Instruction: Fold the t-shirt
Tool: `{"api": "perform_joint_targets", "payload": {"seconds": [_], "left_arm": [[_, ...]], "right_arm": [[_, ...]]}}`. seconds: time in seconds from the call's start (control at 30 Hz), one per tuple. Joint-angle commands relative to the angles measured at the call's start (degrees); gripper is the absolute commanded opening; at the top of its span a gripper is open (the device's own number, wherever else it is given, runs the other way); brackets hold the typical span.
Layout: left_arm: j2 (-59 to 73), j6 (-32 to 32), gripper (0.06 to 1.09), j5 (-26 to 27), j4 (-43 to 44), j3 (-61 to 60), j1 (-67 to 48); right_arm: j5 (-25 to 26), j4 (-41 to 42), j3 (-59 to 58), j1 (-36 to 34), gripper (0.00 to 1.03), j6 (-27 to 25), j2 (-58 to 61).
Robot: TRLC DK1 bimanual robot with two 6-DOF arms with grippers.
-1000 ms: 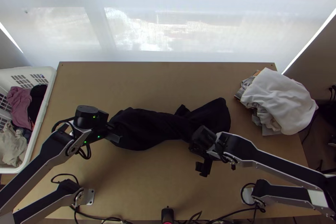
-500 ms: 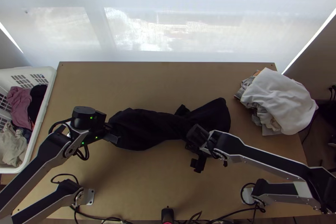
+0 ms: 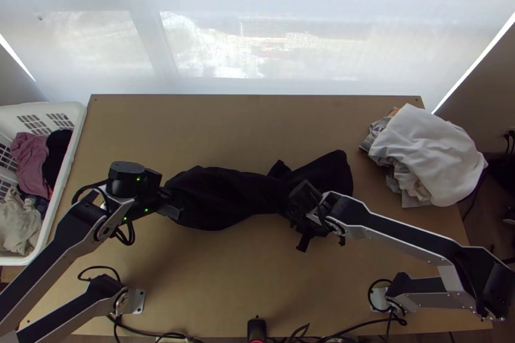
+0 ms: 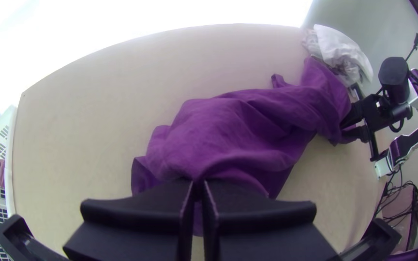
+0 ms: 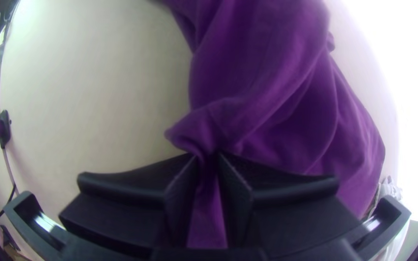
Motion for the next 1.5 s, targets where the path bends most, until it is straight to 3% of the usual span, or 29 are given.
{"api": "perform_joint_targets", "payload": {"seconds": [0.0, 0.2, 0.57, 0.93, 1.03, 1.07, 1.13, 1.17, 1.47], "left_arm": [[-0.8, 0.5, 0.09, -0.1, -0.8, 0.3, 0.2], [-0.8, 0.9, 0.09, -0.1, -1.5, 1.6, 0.2], [-3.7, 0.8, 0.09, -0.1, -4.4, 4.2, 1.6], [-8.4, 0.1, 0.1, 0.3, -9.8, 5.3, 0.9], [-11.1, -2.2, 0.34, 2.2, -12.7, 2.1, -3.9], [-11.6, -2.4, 0.5, 3.6, -13.9, 1.6, -4.2], [-11.2, -2.5, 0.93, 5.0, -17.3, 1.8, -4.2], [-10.2, -2.5, 1.04, 5.0, -19.2, 2.3, -4.2], [-4.7, -1.8, 1.04, 5.0, -20.2, 7.8, -3.0]], "right_arm": [[0.4, 1.1, 1.4, -3.8, 0.03, -1.2, -0.8], [0.4, -1.3, 3.7, -9.7, 0.03, -3.0, -5.3], [0.1, -13.2, 20.2, -20.8, 0.03, -3.8, -12.4], [0.0, -20.5, 37.5, -25.0, 0.03, -1.5, -13.1], [0.1, -21.7, 39.0, -25.3, 0.03, -1.1, -14.8], [0.1, -21.9, 39.0, -25.3, 0.03, -1.1, -15.6], [0.6, -21.9, 38.6, -25.2, 0.03, -1.5, -17.8], [1.5, -21.9, 38.6, -25.2, 0.03, -1.7, -18.8], [8.0, -22.0, 34.8, -23.8, 0.03, -9.6, -28.8]]}}
